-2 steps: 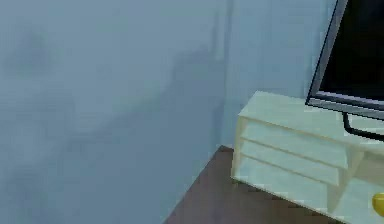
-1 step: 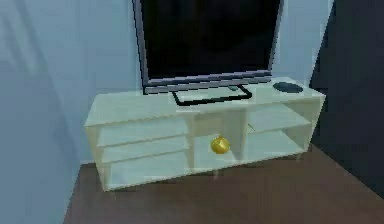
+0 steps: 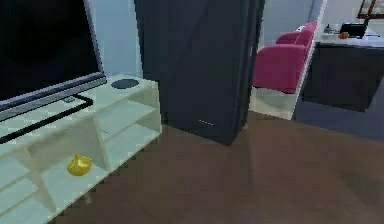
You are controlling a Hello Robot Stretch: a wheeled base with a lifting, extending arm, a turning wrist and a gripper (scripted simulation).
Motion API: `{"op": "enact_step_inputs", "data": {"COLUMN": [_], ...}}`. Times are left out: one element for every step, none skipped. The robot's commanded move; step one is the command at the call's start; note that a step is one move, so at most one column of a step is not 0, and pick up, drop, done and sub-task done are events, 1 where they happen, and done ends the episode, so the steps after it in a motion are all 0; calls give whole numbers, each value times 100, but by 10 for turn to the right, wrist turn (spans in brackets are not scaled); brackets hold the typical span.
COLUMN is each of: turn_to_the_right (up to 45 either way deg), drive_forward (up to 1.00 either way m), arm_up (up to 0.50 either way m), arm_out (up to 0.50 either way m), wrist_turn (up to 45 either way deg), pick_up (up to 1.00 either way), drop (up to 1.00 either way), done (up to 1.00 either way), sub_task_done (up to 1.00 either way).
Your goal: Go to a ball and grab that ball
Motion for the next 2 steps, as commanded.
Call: {"op": "enact_step_inputs", "data": {"turn_to_the_right": [330,0], "drive_forward": [0,100], "arm_up": [0,0], "arm_out": [0,0], "wrist_turn": [0,0], "pick_up": [0,0], "drop": [0,0], "done": [0,0], "sub_task_done": [0,0]}}
